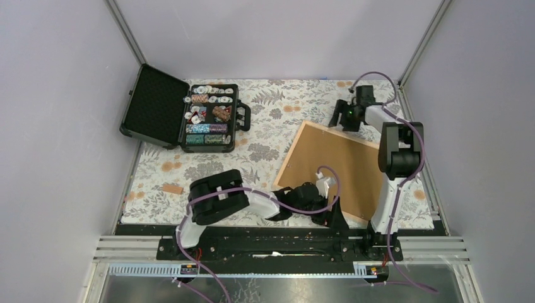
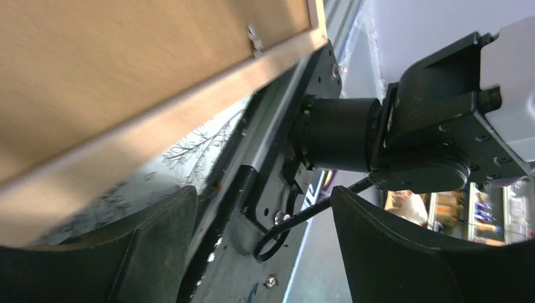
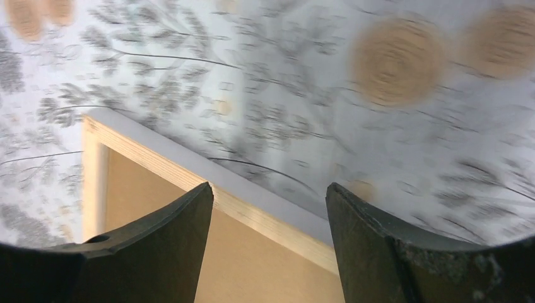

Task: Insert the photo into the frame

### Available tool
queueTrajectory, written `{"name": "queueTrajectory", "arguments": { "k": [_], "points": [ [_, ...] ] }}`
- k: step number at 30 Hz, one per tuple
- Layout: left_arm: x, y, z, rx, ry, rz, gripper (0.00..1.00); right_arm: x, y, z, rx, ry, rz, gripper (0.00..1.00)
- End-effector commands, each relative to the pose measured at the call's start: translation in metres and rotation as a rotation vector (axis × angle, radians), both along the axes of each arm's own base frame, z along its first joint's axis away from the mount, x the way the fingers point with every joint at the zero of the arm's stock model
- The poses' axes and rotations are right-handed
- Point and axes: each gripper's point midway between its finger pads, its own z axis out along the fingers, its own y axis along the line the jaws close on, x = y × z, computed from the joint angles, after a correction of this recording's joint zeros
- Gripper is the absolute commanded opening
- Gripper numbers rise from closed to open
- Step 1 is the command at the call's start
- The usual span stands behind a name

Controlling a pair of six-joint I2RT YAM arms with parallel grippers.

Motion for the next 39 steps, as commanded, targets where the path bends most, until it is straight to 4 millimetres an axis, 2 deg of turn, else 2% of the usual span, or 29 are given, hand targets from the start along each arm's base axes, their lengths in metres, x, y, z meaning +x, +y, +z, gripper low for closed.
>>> {"name": "queueTrajectory", "arguments": {
  "k": [1,4,6,8,12,14,16,20,23,25,27,29,31,34,39],
  "points": [
    [0.043,0.031,-0.007,0.133,-0.091,0.152,0.85,0.017,0.051,0.034,0.126,-0.038,0.113,0.74],
    [0.051,0.048,0.007,0.167,-0.17,0.174,0.91,0.024,0.078,0.051,0.142,-0.044,0.167,0.75],
    [0.055,0.06,0.029,0.154,-0.226,0.199,0.94,0.028,0.088,0.07,0.144,-0.05,0.156,0.77],
    [0.064,0.074,0.047,0.157,-0.287,0.225,0.98,0.026,0.085,0.092,0.146,-0.03,0.093,0.8],
    [0.09,0.106,0.081,0.169,-0.403,0.253,0.99,-0.003,0.062,0.126,0.056,-0.042,0.018,0.83],
    [0.112,0.125,0.095,0.181,-0.459,0.299,0.99,-0.027,0.035,0.121,-0.02,-0.025,-0.062,0.84],
    [0.135,0.144,0.111,0.186,-0.514,0.353,0.99,-0.051,-0.001,0.116,-0.078,-0.014,-0.175,0.89],
    [0.171,0.166,0.14,0.175,-0.592,0.438,0.99,-0.108,-0.098,0.094,-0.063,0.004,-0.518,0.93],
    [0.181,0.171,0.154,0.148,-0.619,0.468,0.99,-0.163,-0.163,0.072,-0.121,0.066,-0.748,0.98],
    [0.183,0.17,0.157,0.129,-0.616,0.473,0.99,-0.192,-0.187,0.061,-0.148,0.088,-0.85,0.99],
    [0.183,0.168,0.156,0.112,-0.598,0.474,0.99,-0.213,-0.202,0.049,-0.126,0.094,-0.944,1.0],
    [0.182,0.165,0.153,0.097,-0.574,0.471,0.99,-0.226,-0.207,0.035,-0.068,0.112,-1.01,1.0],
    [0.18,0.163,0.154,0.074,-0.56,0.469,0.99,-0.227,-0.205,0.02,-0.013,0.131,-1.02,1.0],
    [0.179,0.163,0.156,0.048,-0.557,0.482,0.99,-0.212,-0.188,0.009,0.099,0.139,-0.925,0.99],
    [0.194,0.166,0.157,0.048,-0.595,0.544,0.99,-0.189,-0.156,0.013,0.259,0.018,-0.744,0.98]
  ]
}}
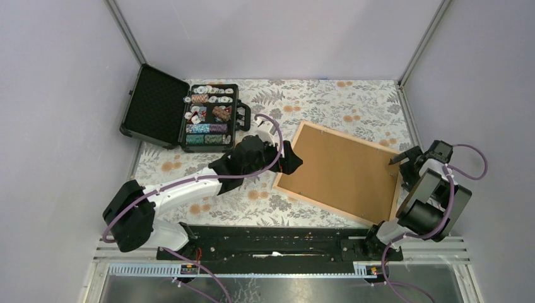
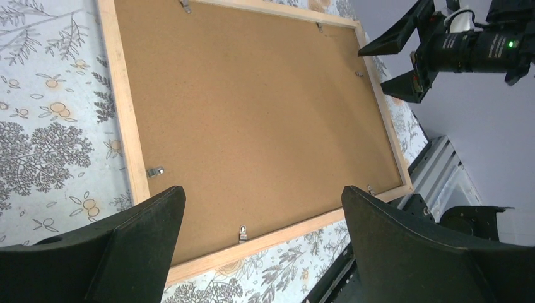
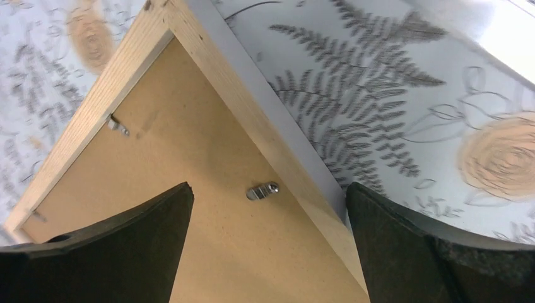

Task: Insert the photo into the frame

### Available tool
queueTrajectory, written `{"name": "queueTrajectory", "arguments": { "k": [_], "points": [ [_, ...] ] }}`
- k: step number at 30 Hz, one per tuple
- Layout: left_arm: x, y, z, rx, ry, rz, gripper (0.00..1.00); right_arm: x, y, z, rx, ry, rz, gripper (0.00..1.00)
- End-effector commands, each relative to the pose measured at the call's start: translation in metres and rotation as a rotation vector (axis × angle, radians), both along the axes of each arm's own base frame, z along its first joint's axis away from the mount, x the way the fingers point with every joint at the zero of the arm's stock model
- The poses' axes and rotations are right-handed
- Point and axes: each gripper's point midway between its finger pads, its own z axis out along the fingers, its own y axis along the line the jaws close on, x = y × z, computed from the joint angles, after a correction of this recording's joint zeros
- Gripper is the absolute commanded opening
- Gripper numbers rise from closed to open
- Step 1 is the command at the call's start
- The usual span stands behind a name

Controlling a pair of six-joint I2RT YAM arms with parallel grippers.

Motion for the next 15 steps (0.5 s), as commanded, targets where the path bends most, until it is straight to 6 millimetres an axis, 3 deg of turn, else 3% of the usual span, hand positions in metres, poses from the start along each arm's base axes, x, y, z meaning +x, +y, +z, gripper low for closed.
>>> {"name": "queueTrajectory", "arguments": {
  "k": [1,4,8,12,15],
  "points": [
    [0.021,0.0,0.022,-0.072,-0.087,0.063,0.99,0.033,0.029,0.015,0.081,-0.228,0.16,0.97],
    [0.048,0.008,0.019,-0.064,-0.152,0.165,0.99,0.043,0.044,0.017,0.097,-0.271,0.24,0.96],
    [0.08,0.03,-0.012,0.018,-0.18,0.281,0.99,0.056,0.064,0.014,0.066,-0.229,0.361,0.95],
    [0.093,0.058,-0.049,0.083,-0.175,0.336,0.99,0.066,0.063,0.011,0.039,-0.188,0.388,0.95],
    [0.101,0.076,-0.065,0.085,-0.146,0.359,0.99,0.08,0.069,0.009,0.02,-0.151,0.423,0.93]
  ]
}}
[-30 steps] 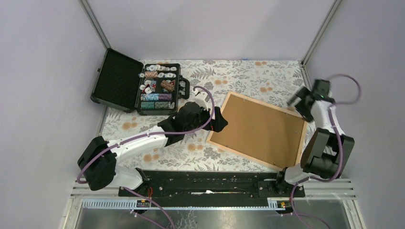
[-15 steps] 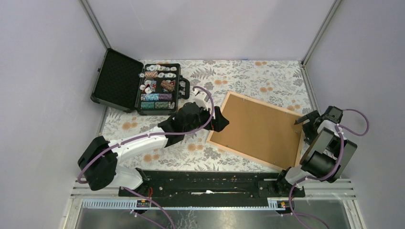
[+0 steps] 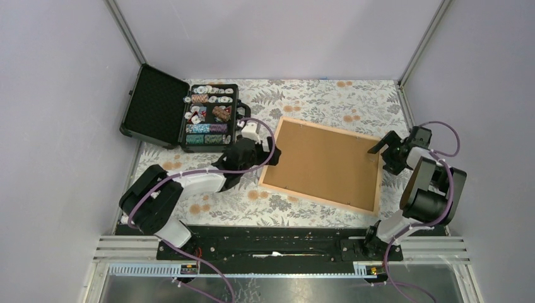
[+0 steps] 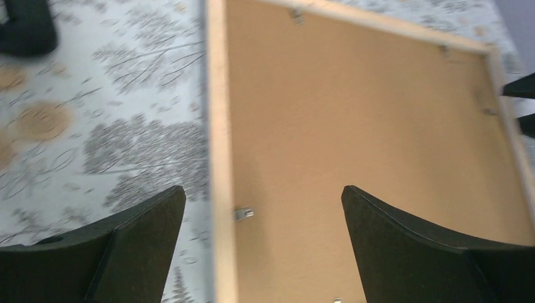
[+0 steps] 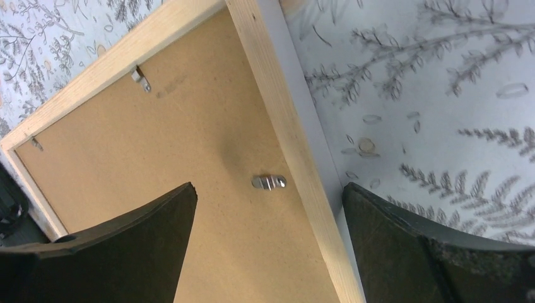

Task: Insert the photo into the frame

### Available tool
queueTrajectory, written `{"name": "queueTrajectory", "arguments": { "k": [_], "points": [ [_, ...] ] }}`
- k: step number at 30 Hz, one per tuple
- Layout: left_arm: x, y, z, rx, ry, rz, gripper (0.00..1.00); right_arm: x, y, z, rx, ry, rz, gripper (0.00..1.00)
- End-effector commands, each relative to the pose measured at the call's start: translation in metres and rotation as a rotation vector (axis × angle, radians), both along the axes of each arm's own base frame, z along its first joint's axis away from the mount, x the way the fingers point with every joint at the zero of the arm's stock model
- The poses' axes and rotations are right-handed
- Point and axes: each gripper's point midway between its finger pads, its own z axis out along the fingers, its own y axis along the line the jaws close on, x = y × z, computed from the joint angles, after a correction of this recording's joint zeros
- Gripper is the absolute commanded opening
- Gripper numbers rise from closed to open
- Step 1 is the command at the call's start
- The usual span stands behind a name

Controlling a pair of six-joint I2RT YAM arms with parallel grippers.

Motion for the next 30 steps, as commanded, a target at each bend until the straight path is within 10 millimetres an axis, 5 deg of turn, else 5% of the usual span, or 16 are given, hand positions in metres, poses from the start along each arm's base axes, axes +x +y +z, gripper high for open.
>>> {"name": "queueTrajectory", "arguments": {
  "k": [1,6,9,14,20,30],
  "points": [
    [0.024,0.025,-0.001,-0.024,-0.057,0.074,0.99,0.021,0.007,0.001,-0.051,0.04,0.061,0.92],
    [0.024,0.029,-0.025,-0.046,0.032,0.09,0.99,0.011,-0.017,-0.001,-0.149,0.208,-0.092,0.8],
    [0.025,0.028,-0.033,-0.069,0.072,0.117,0.98,-0.007,-0.026,-0.007,-0.219,0.296,-0.134,0.82],
    [0.025,0.023,-0.05,-0.077,0.138,0.138,0.96,-0.019,-0.016,-0.017,-0.188,0.363,-0.146,0.98],
    [0.024,0.011,-0.064,-0.073,0.191,0.112,0.87,-0.016,-0.02,-0.015,-0.246,0.406,-0.231,0.98],
    [0.023,0.009,-0.061,-0.083,0.185,0.099,0.85,-0.017,-0.018,-0.02,-0.266,0.474,-0.264,0.94]
  ]
}}
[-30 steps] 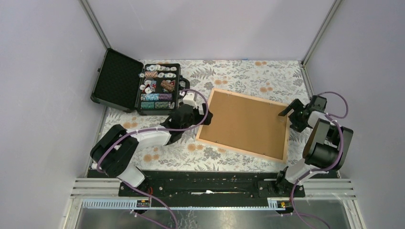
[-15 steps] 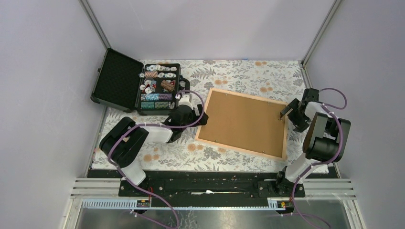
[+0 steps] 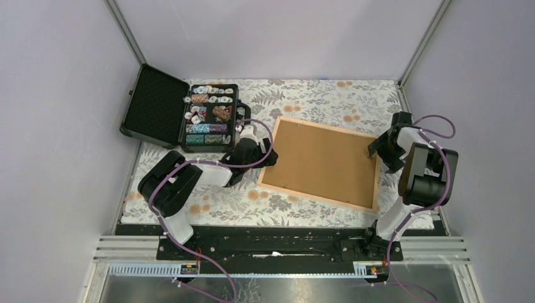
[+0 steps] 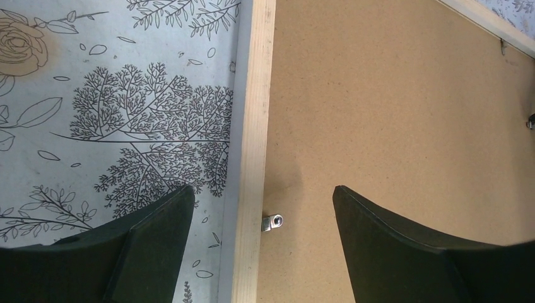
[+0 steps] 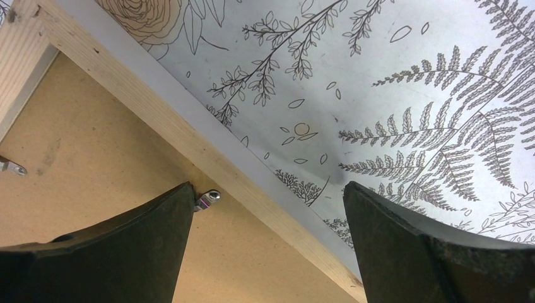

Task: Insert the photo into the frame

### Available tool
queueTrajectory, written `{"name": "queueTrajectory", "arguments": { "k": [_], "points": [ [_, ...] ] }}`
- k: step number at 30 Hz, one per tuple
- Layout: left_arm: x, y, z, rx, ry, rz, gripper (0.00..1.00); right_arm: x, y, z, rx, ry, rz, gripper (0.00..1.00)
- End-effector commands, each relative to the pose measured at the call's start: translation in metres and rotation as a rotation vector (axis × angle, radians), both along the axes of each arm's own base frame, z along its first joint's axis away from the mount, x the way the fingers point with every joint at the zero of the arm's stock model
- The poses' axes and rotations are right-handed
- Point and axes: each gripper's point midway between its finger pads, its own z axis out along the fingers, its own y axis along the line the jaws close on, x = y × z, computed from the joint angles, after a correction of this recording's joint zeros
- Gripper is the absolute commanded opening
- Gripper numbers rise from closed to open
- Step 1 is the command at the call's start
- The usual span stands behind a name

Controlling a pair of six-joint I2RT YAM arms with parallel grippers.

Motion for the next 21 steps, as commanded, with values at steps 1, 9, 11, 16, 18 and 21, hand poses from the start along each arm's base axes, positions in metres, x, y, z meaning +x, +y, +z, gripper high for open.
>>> {"name": "queueTrajectory", "arguments": {
  "k": [1,9,11,16,18,21],
  "points": [
    [0.007,-0.011,0.016,-0.047,-0.039,-0.015,0.84,-0.01,-0.003,-0.005,-0.043,0.071,-0.036,0.95],
    [0.007,-0.012,0.016,-0.048,-0.04,-0.02,0.84,-0.019,0.006,-0.011,-0.055,0.113,0.01,0.9],
    [0.006,-0.013,0.016,-0.049,-0.037,-0.027,0.84,-0.023,0.009,-0.012,-0.052,0.114,0.025,0.88],
    [0.006,-0.013,0.016,-0.05,-0.038,-0.03,0.83,-0.031,0.004,-0.007,-0.086,0.116,0.052,0.82],
    [0.006,-0.013,0.016,-0.05,-0.038,-0.029,0.83,-0.031,0.005,-0.005,-0.084,0.108,0.063,0.79],
    [0.005,-0.013,0.016,-0.051,-0.039,-0.03,0.82,-0.031,0.007,-0.003,-0.077,0.101,0.078,0.75]
  ]
}}
